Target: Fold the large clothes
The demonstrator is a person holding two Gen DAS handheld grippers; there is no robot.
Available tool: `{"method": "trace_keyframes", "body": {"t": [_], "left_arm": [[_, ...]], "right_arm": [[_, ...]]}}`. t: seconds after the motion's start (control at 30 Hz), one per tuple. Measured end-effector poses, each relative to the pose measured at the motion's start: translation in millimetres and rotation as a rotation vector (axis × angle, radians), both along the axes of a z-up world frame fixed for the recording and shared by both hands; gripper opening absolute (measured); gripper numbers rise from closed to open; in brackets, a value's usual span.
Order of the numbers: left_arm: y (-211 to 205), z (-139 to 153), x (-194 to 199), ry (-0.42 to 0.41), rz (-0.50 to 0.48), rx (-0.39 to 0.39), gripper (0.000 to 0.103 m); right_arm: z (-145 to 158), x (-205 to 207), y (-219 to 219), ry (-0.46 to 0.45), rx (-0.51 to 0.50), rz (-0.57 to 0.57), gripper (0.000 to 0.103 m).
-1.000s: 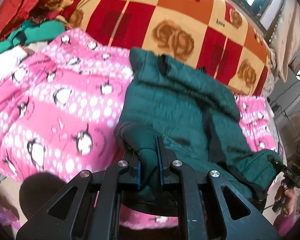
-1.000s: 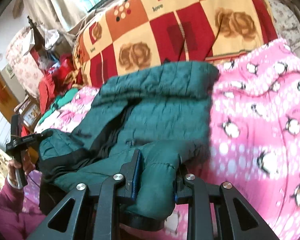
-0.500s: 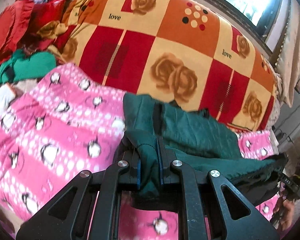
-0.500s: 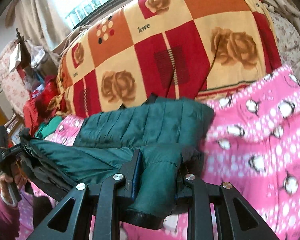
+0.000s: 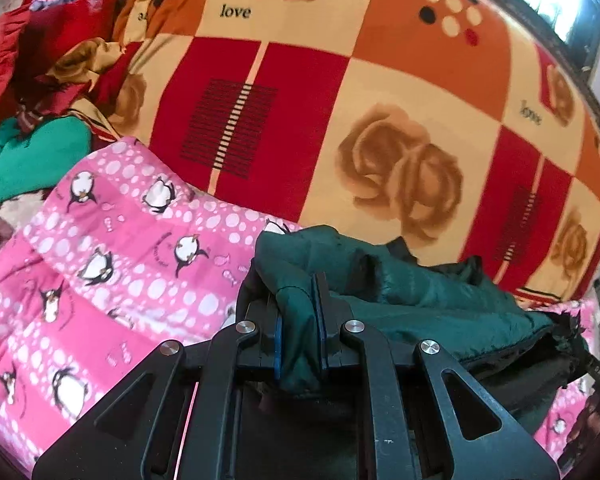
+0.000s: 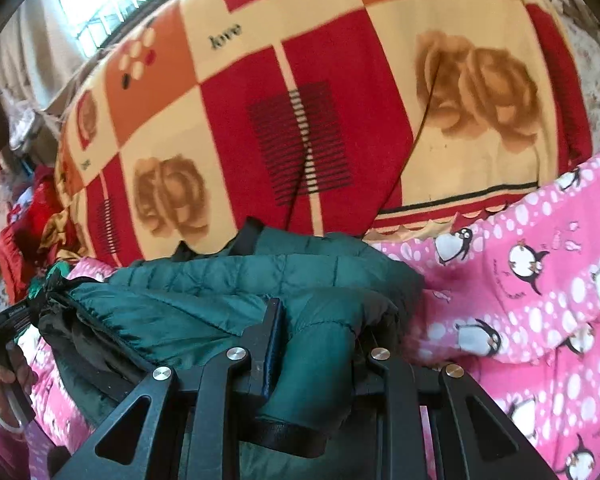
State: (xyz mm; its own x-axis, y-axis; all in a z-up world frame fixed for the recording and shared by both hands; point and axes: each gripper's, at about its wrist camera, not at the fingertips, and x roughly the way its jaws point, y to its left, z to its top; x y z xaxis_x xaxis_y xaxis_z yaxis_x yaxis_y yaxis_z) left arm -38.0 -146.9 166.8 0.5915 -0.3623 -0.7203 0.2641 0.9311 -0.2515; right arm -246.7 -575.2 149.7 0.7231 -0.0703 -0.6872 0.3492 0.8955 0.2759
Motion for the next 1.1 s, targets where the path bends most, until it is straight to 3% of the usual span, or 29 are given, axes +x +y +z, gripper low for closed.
{"method": "trace_keyframes", "body": {"t": [0.17, 0.27, 0.43, 0.53, 0.57, 0.6, 0.67, 0.77, 0.83, 0.87, 0.9, 1.1], "left_arm": [[-14, -29, 26, 0.062, 0.012, 0.024, 0.013], [-13, -39, 35, 0.089, 0.013, -0.029, 0.016], [-4, -33, 35, 0.103, -0.041, -0.104, 0.029], [6, -19, 25, 0.078, -0.045, -0.13, 0.05], [10, -13, 21, 0.05, -0.025, -0.124, 0.071], [15, -6, 16, 0.016, -0.007, -0.126, 0.083], [24, 6, 5, -0.053, 0.017, -0.155, 0.084], [21, 13, 0, -0.054, -0.005, -0.152, 0.084], [12, 13, -2, -0.044, -0.024, -0.145, 0.084], [6, 11, -3, -0.043, -0.033, -0.138, 0.084], [-1, 9, -4, -0.044, -0.044, -0.125, 0.084], [-40, -19, -4, 0.005, -0.084, -0.053, 0.084]], "right_arm": [[-31, 29, -19, 0.05, 0.078, -0.04, 0.023], [-45, 38, -22, 0.062, 0.096, -0.062, 0.024], [-52, 42, -20, 0.074, 0.086, -0.08, 0.027], [-53, 43, -21, 0.077, 0.101, -0.095, 0.028], [-53, 43, -22, 0.079, 0.107, -0.102, 0.029], [-52, 43, -21, 0.081, 0.109, -0.107, 0.029], [-51, 44, -21, 0.086, 0.11, -0.112, 0.031], [-42, 43, -22, 0.055, 0.141, -0.117, 0.036], [-29, 32, -23, -0.032, 0.187, -0.119, 0.05], [-24, 28, -23, -0.058, 0.201, -0.121, 0.069], [-18, 24, -20, -0.082, 0.198, -0.132, 0.081], [15, 14, 6, -0.165, 0.069, -0.069, 0.081]]}}
